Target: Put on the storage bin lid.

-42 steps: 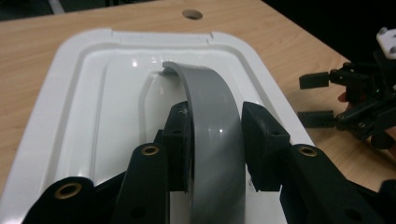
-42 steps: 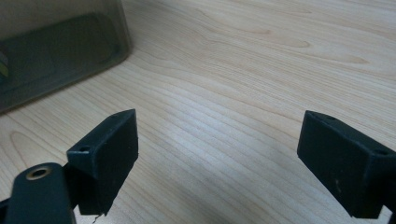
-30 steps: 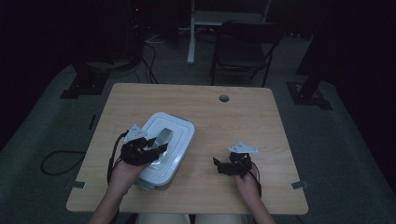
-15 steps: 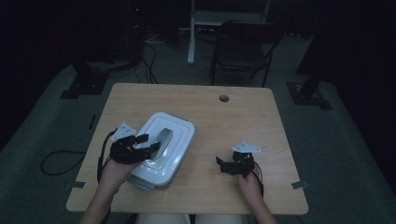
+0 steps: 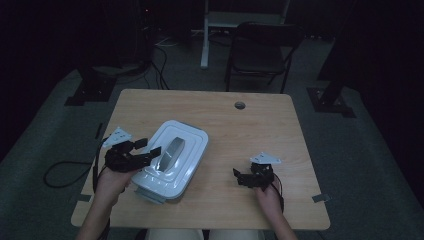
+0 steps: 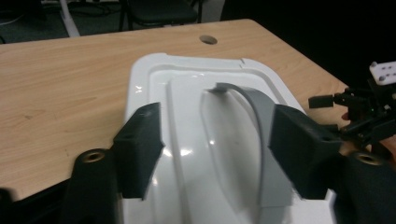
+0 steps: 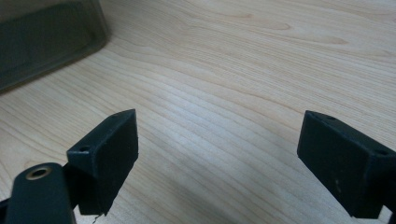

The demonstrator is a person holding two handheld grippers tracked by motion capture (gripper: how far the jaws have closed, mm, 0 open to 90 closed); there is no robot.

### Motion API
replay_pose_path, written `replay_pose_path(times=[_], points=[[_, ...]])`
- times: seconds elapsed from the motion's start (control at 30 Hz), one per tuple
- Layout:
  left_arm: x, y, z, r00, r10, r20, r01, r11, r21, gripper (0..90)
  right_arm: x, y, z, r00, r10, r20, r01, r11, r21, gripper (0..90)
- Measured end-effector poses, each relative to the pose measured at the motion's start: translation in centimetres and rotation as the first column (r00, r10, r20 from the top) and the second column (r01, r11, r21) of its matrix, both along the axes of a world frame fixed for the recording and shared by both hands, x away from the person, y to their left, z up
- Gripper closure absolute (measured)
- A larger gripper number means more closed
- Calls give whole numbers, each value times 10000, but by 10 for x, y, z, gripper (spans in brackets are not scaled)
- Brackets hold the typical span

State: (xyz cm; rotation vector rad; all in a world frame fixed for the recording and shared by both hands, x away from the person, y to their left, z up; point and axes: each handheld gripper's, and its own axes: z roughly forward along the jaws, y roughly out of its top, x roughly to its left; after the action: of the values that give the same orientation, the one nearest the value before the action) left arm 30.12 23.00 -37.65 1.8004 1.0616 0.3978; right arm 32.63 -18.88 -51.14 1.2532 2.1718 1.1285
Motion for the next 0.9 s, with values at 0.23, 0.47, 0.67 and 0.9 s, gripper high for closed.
replay_pose_path(times=[0.23,0.47,0.67,0.9], points=[[16,18,-13,9967,755,314,-753,9971,-61,288,0,1,-3,10000,28,-73,-28,10000,-27,125],[28,30,-31,9944,1060,40,-1060,9943,74,203,1,1,-4,9998,124,-168,-125,9999,-46,125],[37,41,-42,9879,1512,-341,-1515,9884,-85,92,0,4,-7,9995,209,-248,-212,9997,-132,125],[46,53,-55,9732,2296,-128,-2299,9729,-258,6,1,6,-7,9991,280,-303,-283,9996,-90,125]])
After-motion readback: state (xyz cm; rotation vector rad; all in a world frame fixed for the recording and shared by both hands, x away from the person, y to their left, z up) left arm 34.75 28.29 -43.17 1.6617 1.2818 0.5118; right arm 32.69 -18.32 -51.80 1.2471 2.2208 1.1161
